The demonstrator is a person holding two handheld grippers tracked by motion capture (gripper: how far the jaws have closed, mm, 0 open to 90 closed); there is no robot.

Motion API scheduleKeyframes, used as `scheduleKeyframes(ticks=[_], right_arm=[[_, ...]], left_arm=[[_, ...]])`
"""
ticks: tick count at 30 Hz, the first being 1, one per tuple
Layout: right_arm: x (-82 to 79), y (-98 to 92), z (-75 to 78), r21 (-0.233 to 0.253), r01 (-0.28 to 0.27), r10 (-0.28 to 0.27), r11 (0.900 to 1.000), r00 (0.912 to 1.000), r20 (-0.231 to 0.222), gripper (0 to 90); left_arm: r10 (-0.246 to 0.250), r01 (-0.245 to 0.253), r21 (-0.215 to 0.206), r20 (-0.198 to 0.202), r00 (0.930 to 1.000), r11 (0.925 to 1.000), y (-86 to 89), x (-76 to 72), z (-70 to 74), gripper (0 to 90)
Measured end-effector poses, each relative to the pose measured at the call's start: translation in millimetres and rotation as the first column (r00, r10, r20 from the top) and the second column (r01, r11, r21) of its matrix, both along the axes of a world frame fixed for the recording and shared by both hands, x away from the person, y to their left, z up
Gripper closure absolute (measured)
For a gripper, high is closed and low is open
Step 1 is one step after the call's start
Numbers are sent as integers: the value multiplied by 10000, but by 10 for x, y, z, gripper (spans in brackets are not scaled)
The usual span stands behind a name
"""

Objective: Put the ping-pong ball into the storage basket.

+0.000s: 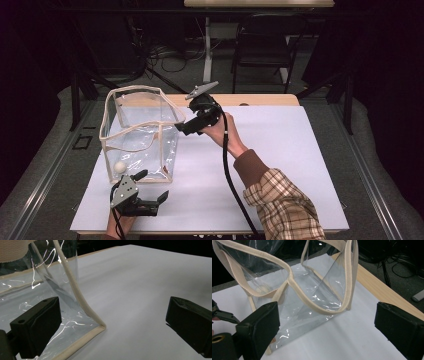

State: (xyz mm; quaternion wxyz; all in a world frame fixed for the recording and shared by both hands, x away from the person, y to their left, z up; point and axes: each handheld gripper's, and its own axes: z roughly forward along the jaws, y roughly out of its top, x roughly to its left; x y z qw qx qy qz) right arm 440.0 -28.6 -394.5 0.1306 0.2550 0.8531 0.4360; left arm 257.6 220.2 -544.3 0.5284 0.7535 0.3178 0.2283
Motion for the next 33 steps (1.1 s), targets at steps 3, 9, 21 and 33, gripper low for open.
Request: scheduleKeyframes(ticks=[3,9,21,33], right_arm=[[-47,-46,-33,-18,12,-12,10000,10000,-30,48],[-180,-166,-98,-22,18,-18,10000,10000,-51,26],[-328,-406,-225,21,113,-113,9999,9997,-220,12],[-440,-612,-391,-118,341,-346,9993,9985,-423,10]], left_arm=[[17,-17,-44,-7,10000,10000,5,-12,2,2],[-40,40,-36,14,10000,10000,3,-29,4,2],[-63,63,6,4,10000,10000,-1,-33,5,1],[-67,67,4,-4,10000,10000,-2,-28,4,2]])
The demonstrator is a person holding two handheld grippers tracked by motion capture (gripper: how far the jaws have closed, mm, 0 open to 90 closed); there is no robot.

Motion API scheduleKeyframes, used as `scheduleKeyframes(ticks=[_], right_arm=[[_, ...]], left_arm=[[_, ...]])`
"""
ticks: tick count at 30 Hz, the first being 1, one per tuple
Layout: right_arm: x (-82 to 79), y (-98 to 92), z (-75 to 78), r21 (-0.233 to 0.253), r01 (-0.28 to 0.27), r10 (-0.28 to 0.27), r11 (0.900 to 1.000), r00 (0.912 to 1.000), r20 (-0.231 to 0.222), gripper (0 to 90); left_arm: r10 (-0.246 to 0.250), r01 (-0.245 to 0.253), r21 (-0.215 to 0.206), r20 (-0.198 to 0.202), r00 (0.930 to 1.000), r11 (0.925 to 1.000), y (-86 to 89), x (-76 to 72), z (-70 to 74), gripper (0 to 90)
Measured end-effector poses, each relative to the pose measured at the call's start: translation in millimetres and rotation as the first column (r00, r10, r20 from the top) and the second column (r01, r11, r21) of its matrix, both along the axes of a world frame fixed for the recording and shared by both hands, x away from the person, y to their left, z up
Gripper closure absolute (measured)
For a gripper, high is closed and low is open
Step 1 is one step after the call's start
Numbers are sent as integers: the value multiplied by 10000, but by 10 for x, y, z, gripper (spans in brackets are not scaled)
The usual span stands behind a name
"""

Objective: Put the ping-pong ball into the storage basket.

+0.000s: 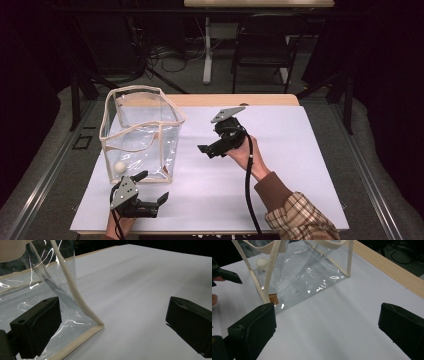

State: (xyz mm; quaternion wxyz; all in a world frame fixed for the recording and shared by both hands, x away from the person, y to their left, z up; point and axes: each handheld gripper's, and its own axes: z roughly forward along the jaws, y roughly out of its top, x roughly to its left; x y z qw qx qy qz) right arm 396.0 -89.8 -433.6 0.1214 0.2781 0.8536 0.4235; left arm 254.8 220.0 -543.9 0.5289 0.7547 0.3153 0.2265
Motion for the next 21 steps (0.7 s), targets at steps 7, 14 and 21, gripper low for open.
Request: scheduleKeyframes(ticks=[7,14,21], right_arm=[[-76,-124,-107,-135,190,-191,9997,9998,-64,9],[-129,-210,-147,-122,323,-323,9994,9995,-59,10],[-201,-285,-192,-140,392,-392,9991,9992,-41,9]], left_arm=[[18,-18,9,4,10000,10000,0,-1,0,2],[21,-21,14,-7,10000,10000,-3,-2,-1,2],[20,-20,23,-7,10000,10000,1,-4,-1,2]])
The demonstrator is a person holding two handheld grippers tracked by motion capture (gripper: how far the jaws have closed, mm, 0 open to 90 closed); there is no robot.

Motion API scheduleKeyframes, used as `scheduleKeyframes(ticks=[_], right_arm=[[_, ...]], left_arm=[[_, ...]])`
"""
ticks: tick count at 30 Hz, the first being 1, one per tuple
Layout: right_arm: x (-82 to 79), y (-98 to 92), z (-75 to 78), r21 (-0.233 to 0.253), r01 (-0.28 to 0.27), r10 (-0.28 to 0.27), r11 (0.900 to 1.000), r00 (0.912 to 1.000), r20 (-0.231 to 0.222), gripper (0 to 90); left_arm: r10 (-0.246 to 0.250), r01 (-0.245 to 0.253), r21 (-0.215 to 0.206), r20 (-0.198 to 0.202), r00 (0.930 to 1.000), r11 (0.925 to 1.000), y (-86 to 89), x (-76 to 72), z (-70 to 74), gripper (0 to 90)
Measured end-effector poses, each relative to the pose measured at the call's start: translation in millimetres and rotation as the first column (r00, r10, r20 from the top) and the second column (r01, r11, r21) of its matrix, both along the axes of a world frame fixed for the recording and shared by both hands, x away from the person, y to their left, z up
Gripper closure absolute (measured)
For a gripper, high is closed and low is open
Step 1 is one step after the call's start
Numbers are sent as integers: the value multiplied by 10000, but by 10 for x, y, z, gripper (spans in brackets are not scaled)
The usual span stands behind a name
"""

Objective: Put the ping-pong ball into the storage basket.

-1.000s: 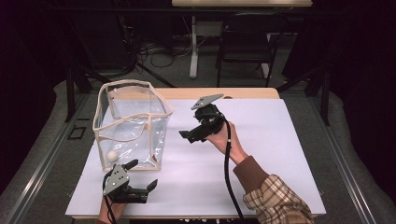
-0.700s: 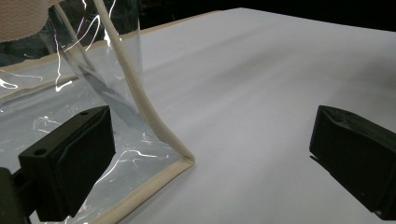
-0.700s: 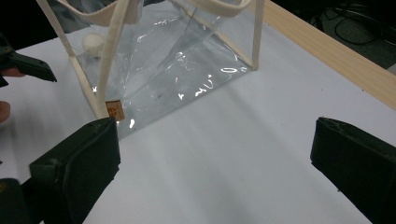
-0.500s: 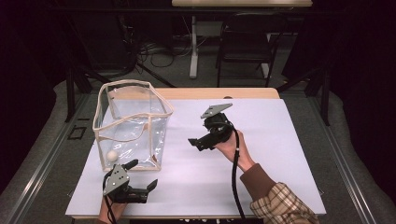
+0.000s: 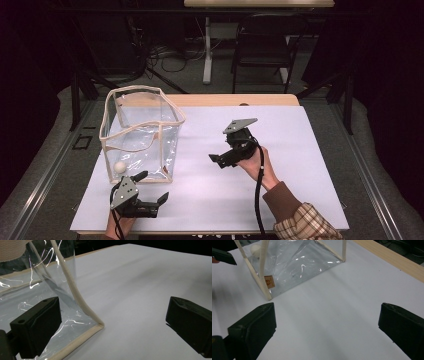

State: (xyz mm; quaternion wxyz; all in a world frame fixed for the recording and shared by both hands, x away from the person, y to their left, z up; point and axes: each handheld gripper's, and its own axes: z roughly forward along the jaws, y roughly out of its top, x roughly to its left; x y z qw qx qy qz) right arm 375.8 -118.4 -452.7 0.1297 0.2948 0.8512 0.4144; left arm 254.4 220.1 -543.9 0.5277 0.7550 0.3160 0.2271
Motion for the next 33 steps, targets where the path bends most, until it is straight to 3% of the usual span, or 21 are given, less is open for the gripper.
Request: scheduleKeyframes(ticks=[24,33], right_arm=[[-269,-316,-160,-66,368,-367,9993,9991,202,10],[-375,-432,-183,116,535,-539,9985,9978,381,10]], left_arm=[[-15,15,26,-21,10000,10000,-1,-3,0,2],[-34,34,37,-33,10000,10000,-4,-3,-1,2]])
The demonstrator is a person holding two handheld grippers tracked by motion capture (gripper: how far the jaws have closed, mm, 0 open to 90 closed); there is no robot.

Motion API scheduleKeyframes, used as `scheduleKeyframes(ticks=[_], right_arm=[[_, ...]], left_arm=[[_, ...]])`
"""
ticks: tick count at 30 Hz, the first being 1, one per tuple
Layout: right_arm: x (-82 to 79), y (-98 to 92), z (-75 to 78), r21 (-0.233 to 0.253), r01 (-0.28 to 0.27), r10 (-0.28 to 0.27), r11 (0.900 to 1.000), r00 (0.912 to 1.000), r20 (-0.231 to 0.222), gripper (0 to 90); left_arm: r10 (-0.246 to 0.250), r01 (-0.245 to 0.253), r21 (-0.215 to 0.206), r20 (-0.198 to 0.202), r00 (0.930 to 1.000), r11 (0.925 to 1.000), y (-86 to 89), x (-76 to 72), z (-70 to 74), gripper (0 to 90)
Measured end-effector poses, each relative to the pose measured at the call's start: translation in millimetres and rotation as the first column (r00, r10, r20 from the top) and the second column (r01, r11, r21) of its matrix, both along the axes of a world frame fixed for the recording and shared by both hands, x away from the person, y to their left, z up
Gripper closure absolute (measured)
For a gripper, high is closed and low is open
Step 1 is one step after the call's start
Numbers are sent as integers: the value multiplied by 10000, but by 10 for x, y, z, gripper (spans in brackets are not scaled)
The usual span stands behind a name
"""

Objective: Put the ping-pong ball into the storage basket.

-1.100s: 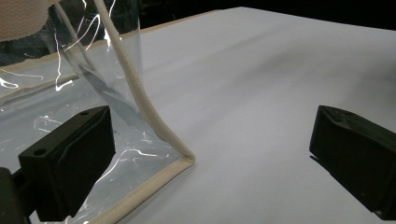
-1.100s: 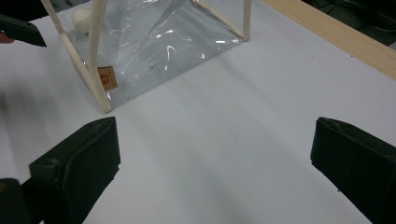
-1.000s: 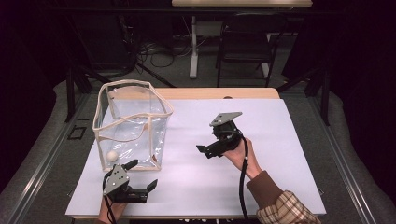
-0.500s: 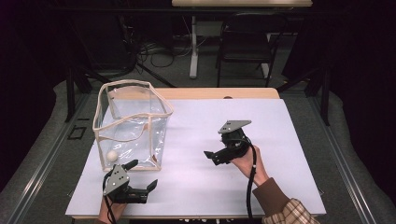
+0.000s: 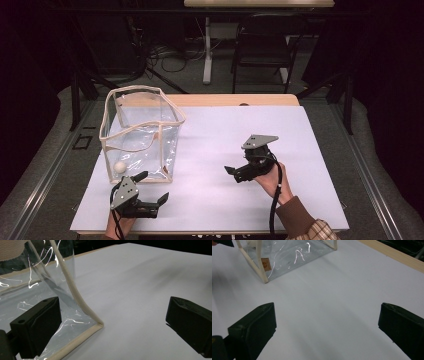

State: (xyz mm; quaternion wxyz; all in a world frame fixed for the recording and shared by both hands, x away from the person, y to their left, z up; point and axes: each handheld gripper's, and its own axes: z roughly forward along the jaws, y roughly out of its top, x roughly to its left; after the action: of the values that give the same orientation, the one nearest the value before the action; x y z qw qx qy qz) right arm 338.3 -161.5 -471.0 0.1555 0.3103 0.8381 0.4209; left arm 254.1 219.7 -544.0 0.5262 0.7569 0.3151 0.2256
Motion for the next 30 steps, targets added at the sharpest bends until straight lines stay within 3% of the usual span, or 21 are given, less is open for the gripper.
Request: scheduleKeyframes(ticks=[30], right_arm=[[-386,-385,-194,90,408,-412,9991,9981,453,11]], left_arm=[[22,-22,49,3,10000,10000,-6,1,-2,2]])
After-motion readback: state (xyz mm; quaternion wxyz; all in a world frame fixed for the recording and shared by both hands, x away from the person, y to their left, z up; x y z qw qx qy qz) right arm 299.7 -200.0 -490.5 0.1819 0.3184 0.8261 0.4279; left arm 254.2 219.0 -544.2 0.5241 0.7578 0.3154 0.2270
